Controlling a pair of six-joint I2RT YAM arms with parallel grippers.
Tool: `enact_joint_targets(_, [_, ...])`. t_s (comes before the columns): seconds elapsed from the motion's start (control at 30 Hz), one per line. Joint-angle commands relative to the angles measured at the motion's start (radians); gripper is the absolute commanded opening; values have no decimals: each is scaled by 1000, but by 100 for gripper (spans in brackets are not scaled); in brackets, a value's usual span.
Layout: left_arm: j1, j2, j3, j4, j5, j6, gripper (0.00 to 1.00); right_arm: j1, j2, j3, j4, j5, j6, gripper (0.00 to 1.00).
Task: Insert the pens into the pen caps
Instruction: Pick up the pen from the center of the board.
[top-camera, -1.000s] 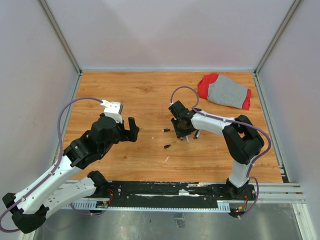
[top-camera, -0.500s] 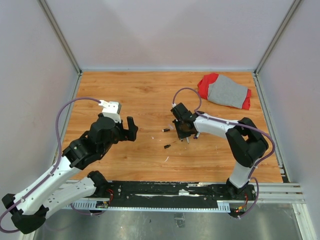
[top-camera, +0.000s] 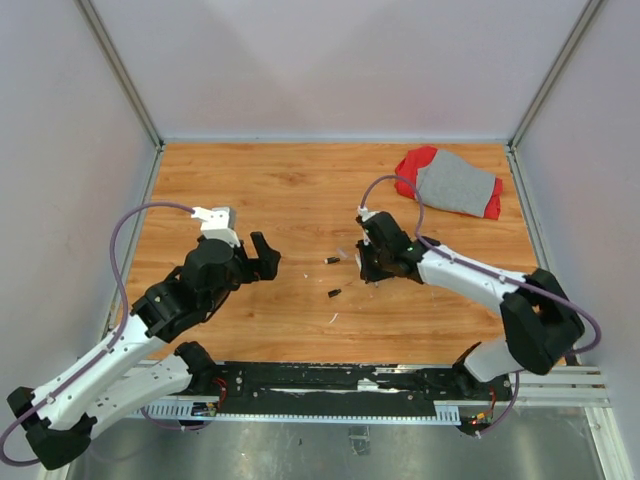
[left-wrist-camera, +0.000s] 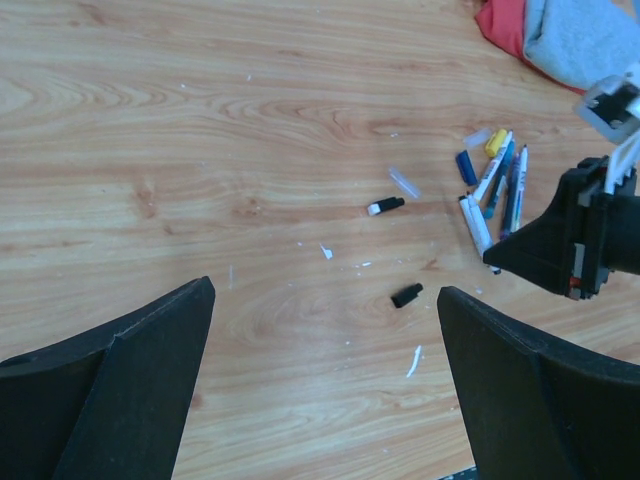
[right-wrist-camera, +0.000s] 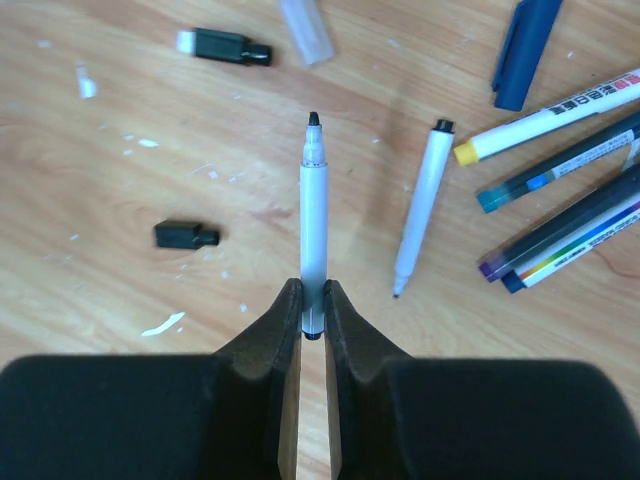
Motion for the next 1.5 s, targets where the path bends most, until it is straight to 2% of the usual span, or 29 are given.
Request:
enact_joint_targets(0.0, [5, -6, -40, 130, 28, -117, 100, 9, -136, -100, 146, -128, 13, 1])
enact_joint_targets(0.27, [4, 36, -95, 268, 135, -176, 99, 11, -339, -243, 346, -313, 144, 1])
enact_joint_targets(0.5, [-45, 106, -174, 497, 294, -209, 86, 59, -413, -274, 458, -369, 250, 1])
enact_joint_targets(0.67, [-91, 164, -164, 554, 274, -222, 80, 110, -446, -279, 524, -366, 317, 1])
enact_joint_targets(0.93, [-113, 171, -178, 637, 300, -223, 72, 122, -439, -272, 578, -399, 379, 1])
enact_joint_targets(1.17, [-125, 190, -196, 664, 297, -234, 58, 136, -411, -279, 671, -435, 416, 1])
enact_joint_targets(1.47, [-128, 178, -221, 667, 287, -251, 37, 147, -421, -289, 703, -420, 417, 1])
